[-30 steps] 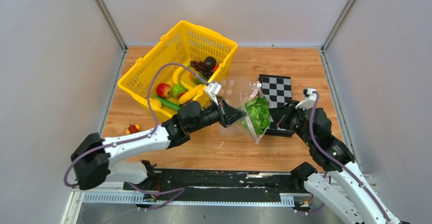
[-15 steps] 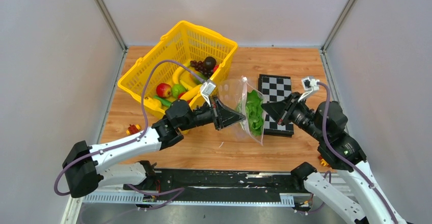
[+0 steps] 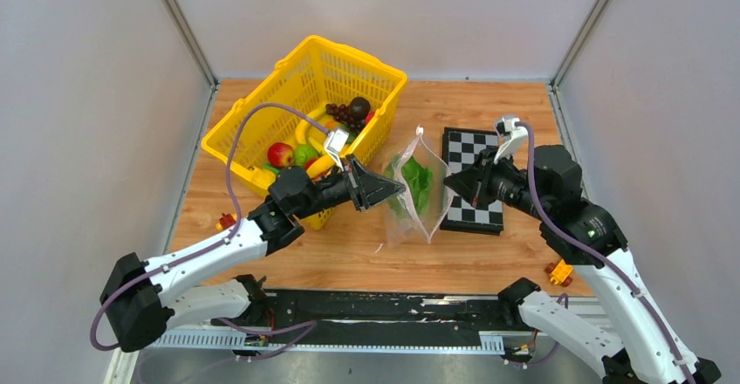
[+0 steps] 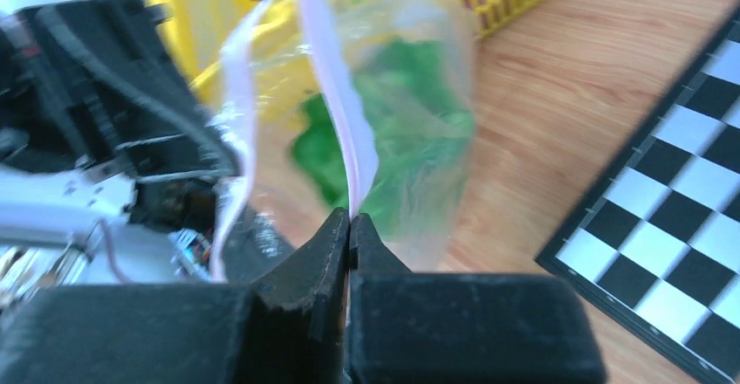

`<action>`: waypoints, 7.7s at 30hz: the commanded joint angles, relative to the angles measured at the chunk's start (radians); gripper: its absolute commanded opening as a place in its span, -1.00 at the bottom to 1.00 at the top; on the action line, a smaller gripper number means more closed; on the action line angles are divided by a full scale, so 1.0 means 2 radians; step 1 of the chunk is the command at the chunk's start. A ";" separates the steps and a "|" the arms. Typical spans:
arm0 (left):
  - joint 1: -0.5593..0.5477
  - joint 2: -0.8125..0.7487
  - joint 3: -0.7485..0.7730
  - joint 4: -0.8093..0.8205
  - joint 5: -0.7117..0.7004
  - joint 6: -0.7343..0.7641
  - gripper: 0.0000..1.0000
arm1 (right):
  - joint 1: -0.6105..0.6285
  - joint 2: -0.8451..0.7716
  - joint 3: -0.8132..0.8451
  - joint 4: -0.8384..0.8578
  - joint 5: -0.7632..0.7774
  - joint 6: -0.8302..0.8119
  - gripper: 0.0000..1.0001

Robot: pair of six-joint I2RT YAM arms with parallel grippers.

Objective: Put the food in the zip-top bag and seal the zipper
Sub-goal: Adjust the zipper food storage bag at the center of the board, then pick up the fake fruit from the bin, then place the fake fruit in the zipper food storage bag.

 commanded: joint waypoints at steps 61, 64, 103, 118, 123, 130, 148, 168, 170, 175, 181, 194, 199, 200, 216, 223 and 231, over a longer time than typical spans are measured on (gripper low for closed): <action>0.010 -0.039 0.257 -0.488 -0.285 0.288 1.00 | 0.063 0.068 -0.006 0.149 0.110 0.074 -1.00; 0.010 -0.034 0.275 -0.509 -0.323 0.308 1.00 | 0.063 0.054 0.011 0.138 0.110 0.070 -1.00; 0.268 0.205 0.157 -0.468 -0.029 0.301 0.88 | 0.063 0.026 -0.062 0.181 0.043 0.124 -1.00; 0.268 0.215 0.160 -0.480 -0.024 0.314 0.19 | 0.063 0.029 -0.068 0.188 0.036 0.131 -1.00; 0.268 0.161 0.157 -0.476 -0.030 0.308 -0.28 | 0.063 0.024 -0.068 0.189 0.037 0.132 -1.00; 0.268 0.102 0.170 -0.507 -0.051 0.312 -0.52 | 0.063 0.027 -0.071 0.192 0.035 0.134 -1.00; 0.268 -0.068 0.260 -0.484 0.062 0.242 -0.46 | 0.144 0.090 -0.001 0.135 0.156 0.102 -1.00; 0.083 -0.079 0.171 -0.284 0.113 0.144 -0.42 | 0.179 0.115 -0.003 0.172 0.197 0.118 -1.00; 0.072 -0.071 0.159 -0.271 0.107 0.144 -0.42 | 0.179 0.110 -0.007 0.175 0.196 0.121 -1.00; 0.045 -0.053 0.133 -0.223 0.082 0.147 -0.43 | 0.179 0.100 -0.016 0.182 0.195 0.125 -1.00; 0.025 -0.027 0.137 -0.273 0.032 0.210 -0.44 | 0.179 0.095 -0.020 0.178 0.197 0.125 -1.00; 0.011 -0.021 0.162 -0.378 -0.100 0.259 -0.41 | 0.179 0.084 -0.027 0.179 0.201 0.124 -1.00; 0.011 -0.028 0.161 -0.372 -0.124 0.247 -0.36 | 0.179 0.080 -0.029 0.186 0.179 0.117 -1.00; 0.011 -0.027 0.162 -0.371 -0.127 0.243 -0.34 | 0.178 0.079 -0.031 0.193 0.164 0.115 -1.00; 0.004 0.020 0.186 -0.367 -0.132 0.226 0.33 | 0.178 0.055 -0.048 0.233 0.084 0.102 -1.00; 0.004 0.000 0.188 -0.368 -0.119 0.232 0.63 | 0.178 0.050 -0.053 0.211 0.141 0.105 -1.00; 0.004 -0.021 0.197 -0.388 -0.120 0.246 0.91 | 0.177 0.047 -0.062 0.208 0.164 0.108 -1.00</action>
